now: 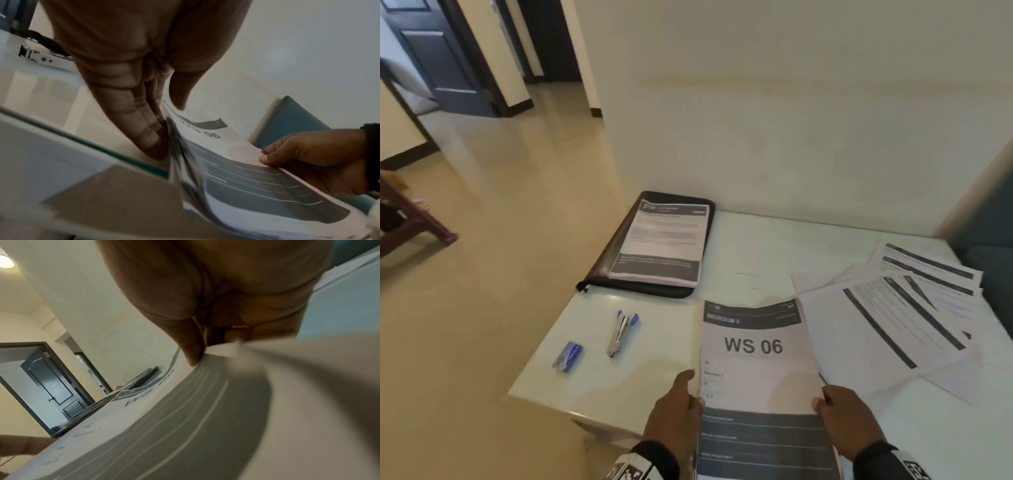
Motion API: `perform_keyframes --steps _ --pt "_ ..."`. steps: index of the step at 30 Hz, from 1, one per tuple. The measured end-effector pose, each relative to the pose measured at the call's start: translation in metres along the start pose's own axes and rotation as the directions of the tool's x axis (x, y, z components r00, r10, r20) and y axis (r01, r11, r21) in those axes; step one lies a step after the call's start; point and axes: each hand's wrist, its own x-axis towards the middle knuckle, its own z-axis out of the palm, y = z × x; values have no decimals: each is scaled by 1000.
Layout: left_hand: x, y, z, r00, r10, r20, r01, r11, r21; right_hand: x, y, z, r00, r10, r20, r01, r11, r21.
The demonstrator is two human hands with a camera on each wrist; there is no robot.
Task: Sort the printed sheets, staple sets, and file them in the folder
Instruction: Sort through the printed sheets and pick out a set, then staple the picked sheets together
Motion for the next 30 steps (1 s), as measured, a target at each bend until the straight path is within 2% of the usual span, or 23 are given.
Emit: perform_keyframes --steps 5,8,12,14,16,19,21,24,26,30 --pt "14 -1 -13 998 54 8 -54 998 -22 -5 -10 7 1000 0 15 1 999 -45" --pt "17 -3 -16 999 38 -4 -37 998 48 -12 -23 6 1000 20 -2 -20 995 -98" --pt "19 -5 -20 1000 2 -3 -2 1000 25 -21 -44 -1 992 121 -40 -126 981 -145" --pt "21 -3 -28 1000 -29 -6 30 999 42 -19 -52 -6 989 129 -67 -140 969 -202" --pt "22 -5 -43 997 -60 -51 64 994 84 -17 -70 -10 994 51 -97 -70 977 -202" --pt "29 -10 -75 978 -48 -204 78 987 140 -13 -106 -6 985 -127 -120 109 983 -151" --pt "38 -13 -99 942 -53 -331 113 980 164 -9 -131 7 977 -196 -84 184 974 -134" --pt "56 -19 -121 888 -93 -450 244 926 290 -6 -160 34 965 -260 -26 257 963 -86" --pt "67 -24 -127 868 -126 -480 320 881 349 -9 -173 52 958 -286 22 287 957 -54" --pt "82 -40 -119 892 -117 -436 316 852 418 -12 -178 79 949 -295 114 295 955 15"
